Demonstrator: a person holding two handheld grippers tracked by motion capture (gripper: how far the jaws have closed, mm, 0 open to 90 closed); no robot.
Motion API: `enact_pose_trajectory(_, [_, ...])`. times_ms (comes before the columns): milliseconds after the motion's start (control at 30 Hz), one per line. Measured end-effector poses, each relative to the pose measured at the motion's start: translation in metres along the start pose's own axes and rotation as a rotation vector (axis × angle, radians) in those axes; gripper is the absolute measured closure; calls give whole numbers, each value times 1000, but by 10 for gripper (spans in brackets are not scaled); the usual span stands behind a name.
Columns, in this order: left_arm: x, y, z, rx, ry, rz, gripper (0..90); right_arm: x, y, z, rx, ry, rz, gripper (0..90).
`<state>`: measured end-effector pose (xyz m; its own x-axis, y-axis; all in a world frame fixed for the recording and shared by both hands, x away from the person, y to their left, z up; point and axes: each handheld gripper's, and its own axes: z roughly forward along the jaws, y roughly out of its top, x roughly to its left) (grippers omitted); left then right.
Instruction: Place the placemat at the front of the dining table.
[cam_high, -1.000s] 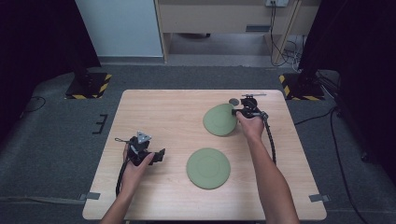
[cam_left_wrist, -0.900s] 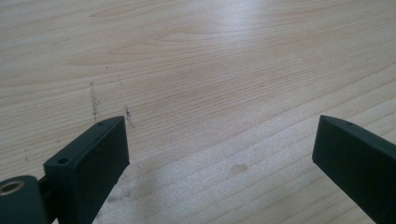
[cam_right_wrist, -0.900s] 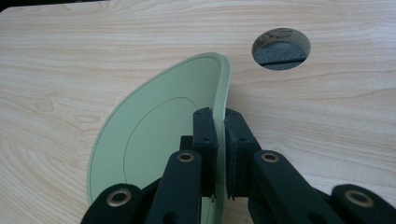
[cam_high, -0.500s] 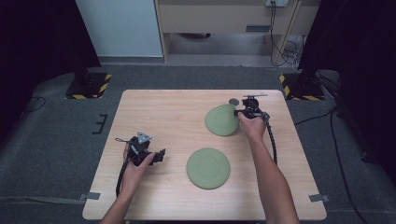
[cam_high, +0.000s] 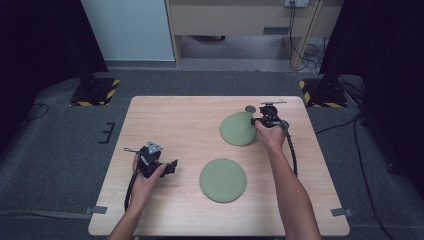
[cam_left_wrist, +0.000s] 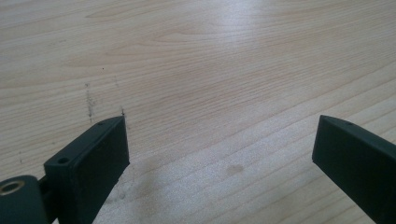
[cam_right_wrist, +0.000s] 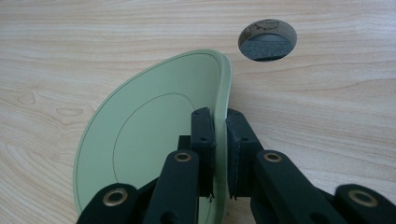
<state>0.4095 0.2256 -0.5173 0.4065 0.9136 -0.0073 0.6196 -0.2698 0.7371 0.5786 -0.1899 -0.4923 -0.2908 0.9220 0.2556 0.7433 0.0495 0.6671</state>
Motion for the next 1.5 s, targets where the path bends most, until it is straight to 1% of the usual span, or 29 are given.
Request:
enact_pose_trajectory(200, [-1,0,0,2,-2,5,31,-1,-2,0,2,0,4,835])
enact_pose_trajectory(367, [-1,0,-1,-2,0,3,30,-3,-7,-1,7,-2,6,831])
enact_pose_trajectory(533, [-3,1,-1,-2,-1,8,31,-6,-11,-2,0,0,14,800])
enact_pose_trajectory(633, [-3,1,-1,-4,-1,9,31,-7,-11,-3,-6,-13,11,719])
enact_pose_trajectory(700, [-3,1,-2,-4,1,10,31,-8,-11,-4,-6,-28,17,627])
enact_pose_trajectory(733, [-3,1,-2,-5,1,8,31,-9,-11,-5,-8,-34,20,606])
enact_pose_trajectory(767, [-3,1,-2,-5,2,9,31,-11,-11,-7,-17,-36,20,599])
enact_pose_trajectory(800, [-3,1,-2,-5,2,10,31,-11,-11,-8,-27,-33,29,577])
enact_pose_trajectory(900, [-4,1,-2,-3,3,14,31,-12,-11,-13,-37,-35,33,504])
enact_pose_trajectory(1033, [-6,1,-3,-6,4,21,31,-12,-11,-19,-56,-50,28,389])
enact_pose_trajectory(1100, [-6,1,-4,-4,7,25,30,-12,-11,-24,-54,-51,38,313])
enact_pose_trajectory(1200, [-7,1,-6,-2,8,29,30,-13,-12,-28,-59,-49,45,236])
enact_pose_trajectory(1267, [-8,1,-6,-2,7,29,30,-14,-13,-32,-42,-38,56,199])
enact_pose_trajectory(1333, [-9,1,-7,0,7,31,30,-14,-14,-36,-34,-37,51,179])
enact_pose_trajectory(1400, [-11,1,-8,-7,6,32,30,-13,-14,-42,-49,-31,49,164])
enact_pose_trajectory(1500, [-12,0,-8,-3,3,30,30,-12,-14,-50,-59,-18,44,129])
